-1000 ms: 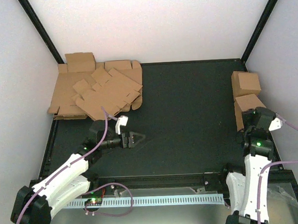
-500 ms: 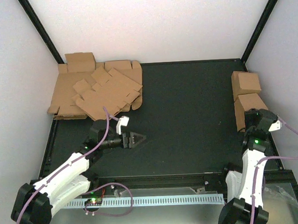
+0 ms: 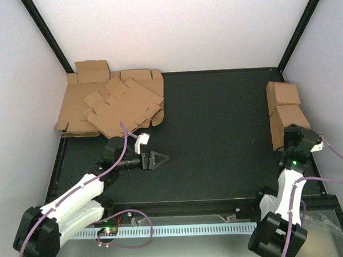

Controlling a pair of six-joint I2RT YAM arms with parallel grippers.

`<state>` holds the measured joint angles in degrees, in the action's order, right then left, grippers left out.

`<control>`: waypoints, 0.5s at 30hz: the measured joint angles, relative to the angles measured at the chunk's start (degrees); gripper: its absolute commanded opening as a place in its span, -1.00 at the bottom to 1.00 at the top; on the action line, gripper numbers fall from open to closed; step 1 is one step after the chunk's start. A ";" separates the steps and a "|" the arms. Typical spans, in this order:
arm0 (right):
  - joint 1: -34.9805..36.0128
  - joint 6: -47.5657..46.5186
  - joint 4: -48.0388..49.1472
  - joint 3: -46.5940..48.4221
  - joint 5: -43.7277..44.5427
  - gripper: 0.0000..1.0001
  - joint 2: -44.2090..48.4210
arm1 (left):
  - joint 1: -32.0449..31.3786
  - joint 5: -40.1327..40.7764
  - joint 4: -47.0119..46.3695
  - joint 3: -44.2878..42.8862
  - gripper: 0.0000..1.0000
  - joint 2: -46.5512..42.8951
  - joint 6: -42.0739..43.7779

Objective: Fold the paper box

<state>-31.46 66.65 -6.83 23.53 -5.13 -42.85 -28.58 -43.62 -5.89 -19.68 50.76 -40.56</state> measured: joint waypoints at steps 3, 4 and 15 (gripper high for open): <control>-0.13 0.15 1.31 -0.04 -0.37 -0.34 -1.11 | 0.00 -0.11 -0.20 0.00 0.73 0.00 0.00; -0.13 0.15 1.53 -0.04 -0.42 -0.34 -1.31 | 0.00 -0.11 -0.20 0.00 0.73 0.00 0.00; -0.17 1.11 5.33 -0.81 -1.20 -0.24 -3.89 | 0.00 -0.11 -0.48 0.02 0.73 0.00 -0.04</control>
<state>-31.64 67.77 -1.50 22.72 -6.33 -46.74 -28.58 -43.72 -6.37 -19.66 50.76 -40.60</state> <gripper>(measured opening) 0.546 0.868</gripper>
